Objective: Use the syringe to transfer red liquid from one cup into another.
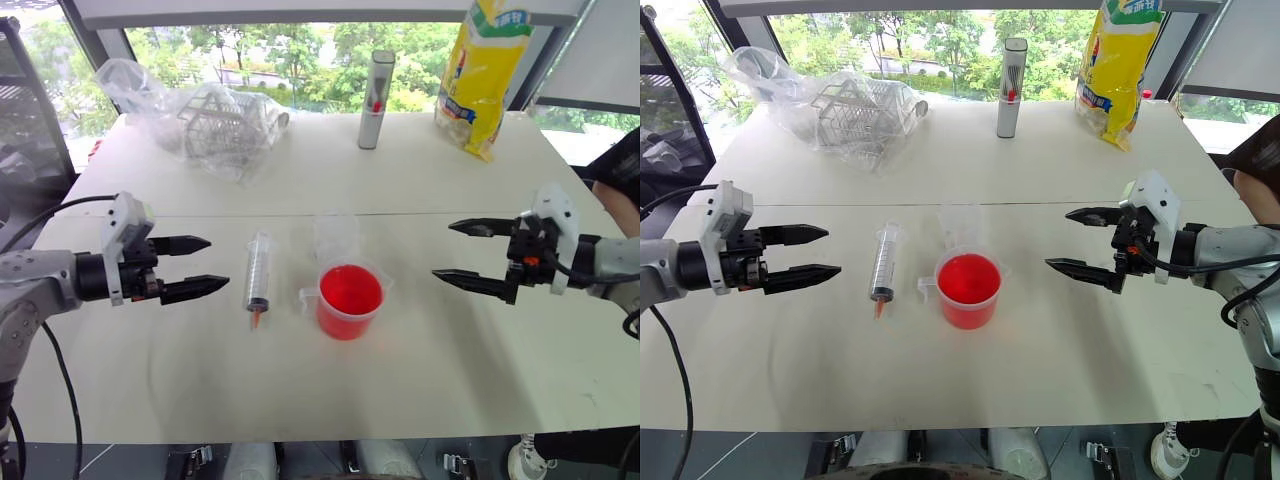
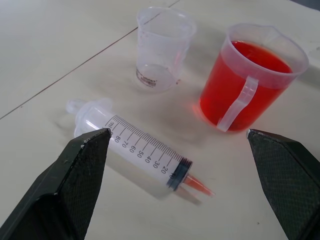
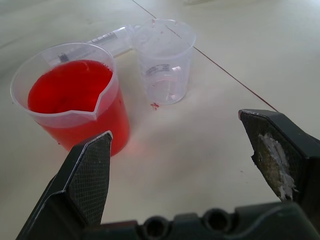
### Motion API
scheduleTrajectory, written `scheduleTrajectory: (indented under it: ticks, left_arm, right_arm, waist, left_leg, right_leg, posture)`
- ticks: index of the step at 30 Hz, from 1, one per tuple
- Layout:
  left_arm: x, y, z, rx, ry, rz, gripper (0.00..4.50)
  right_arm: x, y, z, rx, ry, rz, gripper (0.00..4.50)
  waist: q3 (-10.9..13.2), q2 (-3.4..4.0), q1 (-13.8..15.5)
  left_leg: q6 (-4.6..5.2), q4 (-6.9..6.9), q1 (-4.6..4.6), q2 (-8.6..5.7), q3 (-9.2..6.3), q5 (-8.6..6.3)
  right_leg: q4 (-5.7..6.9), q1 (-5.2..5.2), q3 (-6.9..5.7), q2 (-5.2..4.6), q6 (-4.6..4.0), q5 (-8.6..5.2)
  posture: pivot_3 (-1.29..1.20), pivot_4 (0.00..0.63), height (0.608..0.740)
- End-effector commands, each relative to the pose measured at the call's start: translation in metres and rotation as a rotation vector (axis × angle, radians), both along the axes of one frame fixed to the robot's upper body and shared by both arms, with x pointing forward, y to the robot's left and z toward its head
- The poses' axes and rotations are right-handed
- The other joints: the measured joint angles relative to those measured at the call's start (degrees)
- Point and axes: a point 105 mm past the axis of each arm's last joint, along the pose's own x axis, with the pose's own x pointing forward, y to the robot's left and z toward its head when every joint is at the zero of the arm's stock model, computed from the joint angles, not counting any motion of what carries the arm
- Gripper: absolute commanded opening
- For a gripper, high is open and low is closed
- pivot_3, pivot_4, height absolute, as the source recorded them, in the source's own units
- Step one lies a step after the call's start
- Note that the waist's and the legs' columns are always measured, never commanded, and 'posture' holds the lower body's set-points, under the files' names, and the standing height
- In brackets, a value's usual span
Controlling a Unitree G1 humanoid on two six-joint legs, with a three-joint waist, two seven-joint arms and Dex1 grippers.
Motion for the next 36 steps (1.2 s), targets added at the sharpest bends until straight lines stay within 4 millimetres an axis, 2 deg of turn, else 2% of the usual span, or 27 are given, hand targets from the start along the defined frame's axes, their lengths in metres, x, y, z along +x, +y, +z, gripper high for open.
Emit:
scheduleTrajectory:
  ticks: [1,5,9,17,21,23,25,28,36]
  left_arm:
    - [0.003,-0.005,0.010,-0.012,-0.021,0.032,4.50]
    - [0.012,-0.019,0.001,0.042,0.097,0.089,4.50]
    - [0.025,-0.033,0.002,0.108,0.255,0.126,4.50]
    - [0.065,-0.034,-0.010,0.274,0.545,0.343,4.50]
    - [0.082,-0.046,-0.009,0.315,0.620,0.387,4.50]
    - [0.084,-0.052,-0.011,0.336,0.645,0.393,4.50]
    - [0.084,-0.069,-0.015,0.352,0.672,0.361,4.50]
    - [0.082,-0.081,-0.021,0.365,0.709,0.347,4.50]
    - [0.082,-0.078,-0.041,0.405,0.726,0.444,4.50]
  right_arm:
    - [-0.001,0.003,0.013,-0.011,-0.048,0.011,4.44]
    - [0.002,0.006,0.018,-0.007,-0.066,0.016,4.44]
    - [0.003,0.011,0.017,-0.001,-0.073,0.029,4.44]
    - [0.001,0.018,0.008,0.033,-0.081,0.020,4.44]
    - [-0.004,0.021,0.002,0.044,-0.080,0.007,4.44]
    - [-0.005,0.021,0.001,0.051,-0.082,-0.003,4.44]
    - [-0.006,0.021,0.001,0.060,-0.089,-0.019,4.44]
    - [-0.009,0.022,-0.001,0.064,-0.090,-0.029,4.44]
    - [-0.010,0.023,-0.001,0.070,-0.090,-0.045,4.44]
  waist:
    - [0.0,0.00,0.0]
    - [0.0,-0.02,0.1]
    - [0.0,-0.07,0.3]
    - [0.0,-0.07,0.0]
    - [0.0,-0.06,0.2]
    - [0.0,-0.06,0.5]
    - [0.0,-0.06,0.6]
    - [0.0,-0.06,0.6]
    - [0.0,-0.07,0.1]
  left_leg:
    - [0.00,0.00,0.00,0.00,0.00,0.00]
    - [0.00,0.05,-0.01,-0.01,-0.02,0.00]
    - [0.00,0.13,-0.04,-0.08,-0.06,0.00]
    - [0.01,0.23,-0.06,-0.16,-0.08,0.00]
    - [0.00,0.25,-0.10,-0.13,-0.11,0.00]
    - [0.00,0.29,-0.11,-0.15,-0.11,0.00]
    - [0.00,0.30,-0.12,-0.17,-0.07,0.00]
    - [0.00,0.31,-0.13,-0.16,-0.08,0.00]
    - [-0.02,0.33,-0.08,-0.14,-0.10,0.01]
  right_leg:
    - [0.00,0.00,0.00,0.00,0.00,0.00]
    - [0.02,0.02,0.00,0.04,0.01,0.01]
    - [0.02,0.05,-0.03,0.09,0.03,0.01]
    - [0.14,-0.01,-0.02,0.22,0.05,0.00]
    - [0.28,-0.09,-0.02,0.21,0.04,0.00]
    - [0.29,-0.08,-0.02,0.18,0.05,0.00]
    - [0.29,-0.09,-0.01,0.14,0.06,-0.01]
    - [0.29,-0.09,-0.01,0.13,0.06,-0.01]
    - [0.42,-0.11,0.01,0.15,0.06,-0.01]
  posture:
    - [0.00,0.150,0.740]
    - [0.00,0.150,0.740]
    - [0.00,0.150,0.740]
    - [0.00,0.150,0.740]
    - [0.00,0.150,0.740]
    - [0.00,0.150,0.740]
    - [0.00,0.150,0.740]
    - [0.00,0.150,0.740]
    - [0.00,0.150,0.740]
